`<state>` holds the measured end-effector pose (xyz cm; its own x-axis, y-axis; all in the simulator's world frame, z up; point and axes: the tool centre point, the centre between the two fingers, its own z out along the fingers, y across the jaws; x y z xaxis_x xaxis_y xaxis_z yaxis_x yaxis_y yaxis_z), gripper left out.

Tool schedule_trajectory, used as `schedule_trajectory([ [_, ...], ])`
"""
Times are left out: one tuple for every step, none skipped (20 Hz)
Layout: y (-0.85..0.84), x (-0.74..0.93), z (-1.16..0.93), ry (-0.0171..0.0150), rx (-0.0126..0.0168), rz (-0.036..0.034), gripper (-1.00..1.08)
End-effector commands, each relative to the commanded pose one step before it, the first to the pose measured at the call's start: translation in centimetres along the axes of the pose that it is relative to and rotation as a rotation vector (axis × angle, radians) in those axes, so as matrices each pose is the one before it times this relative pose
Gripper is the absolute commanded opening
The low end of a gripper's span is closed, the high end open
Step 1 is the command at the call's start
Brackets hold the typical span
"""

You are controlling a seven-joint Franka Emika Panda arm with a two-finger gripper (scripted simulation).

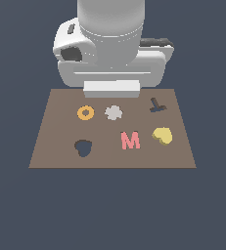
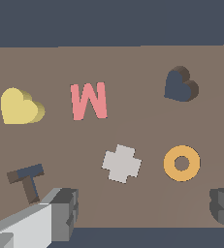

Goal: Insert a designated object into the corresponding slot on a board.

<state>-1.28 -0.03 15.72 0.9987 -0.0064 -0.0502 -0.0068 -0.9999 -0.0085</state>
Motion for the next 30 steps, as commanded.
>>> schedule_trajectory([
  [0.001, 0.0, 0.0, 0.0, 0.0, 0.0, 1.0],
  [0.0, -0.003, 0.003, 0.00003, 0.0, 0.00069, 1.0],
  [-0.031, -0.008, 0.013, 0.00004, 0.00004, 0.00154, 1.0],
  [-0.031, -0.014, 0.02, 0.00009, 0.00006, 0.00293, 1.0],
  [-0.044, -0.019, 0.028, 0.00012, 0.00009, 0.00408, 1.0],
  [-0.059, -0.025, 0.037, 0.00015, 0.00011, 0.00521, 1.0],
  [-0.072, -0.03, 0.045, 0.00019, 0.00013, 0.00636, 1.0],
  [-0.084, -0.036, 0.053, 0.00022, 0.00016, 0.00753, 1.0],
  [-0.098, -0.041, 0.061, 0.00025, 0.00018, 0.00867, 1.0],
  [-0.11, -0.046, 0.069, 0.00029, 0.00021, 0.00983, 1.0],
  [-0.123, -0.051, 0.077, 0.00032, 0.00023, 0.01098, 1.0],
  [-0.137, -0.057, 0.085, 0.00036, 0.00026, 0.01211, 1.0],
  [-0.15, -0.062, 0.093, 0.00039, 0.00028, 0.01324, 1.0],
  [-0.162, -0.067, 0.101, 0.00043, 0.0003, 0.01439, 1.0],
  [-0.176, -0.072, 0.109, 0.00046, 0.00033, 0.01551, 1.0],
  [-0.188, -0.077, 0.117, 0.00049, 0.00035, 0.01666, 1.0],
  [-0.202, -0.082, 0.125, 0.00053, 0.00037, 0.01777, 1.0],
  [-0.215, -0.087, 0.133, 0.00056, 0.0004, 0.0189, 1.0],
  [-0.228, -0.092, 0.141, 0.0006, 0.00042, 0.02002, 1.0],
  [-0.241, -0.097, 0.149, 0.00063, 0.00044, 0.02115, 1.0],
  [-0.255, -0.102, 0.157, 0.00067, 0.00047, 0.02227, 1.0],
  [-0.268, -0.107, 0.165, 0.0007, 0.00049, 0.02339, 1.0],
  [-0.281, -0.112, 0.173, 0.00074, 0.00051, 0.02451, 1.0],
  [-0.295, -0.117, 0.181, 0.00077, 0.00053, 0.02564, 1.0],
  [-0.308, -0.121, 0.189, 0.00081, 0.00056, 0.02678, 1.0],
  [-0.321, -0.126, 0.198, 0.00085, 0.00058, 0.02792, 1.0],
  [-0.335, -0.131, 0.206, 0.00089, 0.0006, 0.02907, 1.0],
  [-0.35, -0.136, 0.214, 0.00092, 0.00063, 0.03021, 1.0],
  [-0.362, -0.139, 0.222, 0.00096, 0.00065, 0.03125, 1.0],
  [-0.366, -0.14, 0.223, 0.00097, 0.00065, 0.03144, 1.0],
])
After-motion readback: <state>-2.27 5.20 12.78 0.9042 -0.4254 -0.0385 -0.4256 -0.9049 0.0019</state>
